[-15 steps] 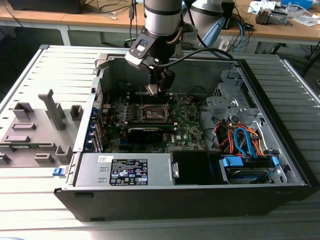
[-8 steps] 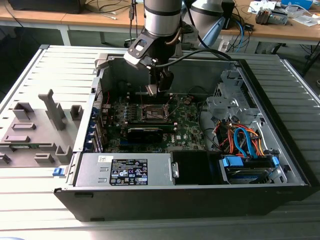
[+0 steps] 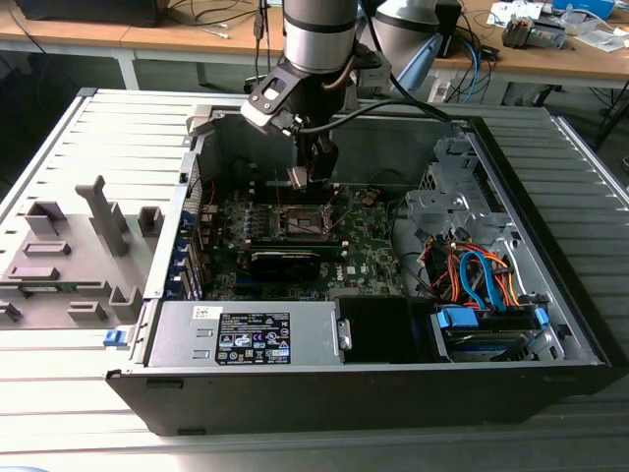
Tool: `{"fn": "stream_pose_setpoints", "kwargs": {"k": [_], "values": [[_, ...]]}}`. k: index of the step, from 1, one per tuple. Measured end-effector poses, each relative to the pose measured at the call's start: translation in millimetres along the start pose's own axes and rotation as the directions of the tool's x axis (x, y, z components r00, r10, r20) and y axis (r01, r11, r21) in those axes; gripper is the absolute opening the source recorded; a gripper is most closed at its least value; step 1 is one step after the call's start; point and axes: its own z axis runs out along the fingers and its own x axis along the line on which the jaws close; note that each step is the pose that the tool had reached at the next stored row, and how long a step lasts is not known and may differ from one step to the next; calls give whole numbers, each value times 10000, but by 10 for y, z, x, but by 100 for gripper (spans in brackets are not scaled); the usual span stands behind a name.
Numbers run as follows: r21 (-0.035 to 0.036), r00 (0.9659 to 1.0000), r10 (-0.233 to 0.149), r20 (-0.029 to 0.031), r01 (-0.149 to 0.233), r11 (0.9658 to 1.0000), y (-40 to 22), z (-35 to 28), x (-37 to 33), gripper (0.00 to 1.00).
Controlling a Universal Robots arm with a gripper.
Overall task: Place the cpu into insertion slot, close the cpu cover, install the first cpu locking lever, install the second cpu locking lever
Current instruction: 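Place the cpu into insertion slot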
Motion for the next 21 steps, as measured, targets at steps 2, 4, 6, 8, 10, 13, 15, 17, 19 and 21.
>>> {"fn": "stream_pose_setpoints", "kwargs": {"k": [2, 4, 6, 8, 10, 13, 15, 17, 19, 21], "values": [[-2, 9998, 184, 0, -184, 9998, 0, 5, 0, 55], [-4, 9994, 337, 2, -337, 9994, 0, 9, 0, 55], [-4, 9990, 444, 2, -444, 9990, 0, 10, 0, 55], [-6, 9985, 550, 3, -550, 9985, 0, 12, 0, 55], [-7, 9979, 647, 3, -647, 9979, 1, 14, 0, 55], [-9, 9968, 799, 3, -799, 9968, 1, 17, 0, 55], [-10, 9957, 932, 4, -932, 9956, 1, 20, -1, 55], [-12, 9943, 1066, 4, -1066, 9943, 2, 23, -1, 55], [-13, 9931, 1170, 4, -1170, 9931, 3, 25, -1, 55], [-16, 9912, 1320, 4, -1320, 9912, 3, 30, -1, 55]]}}
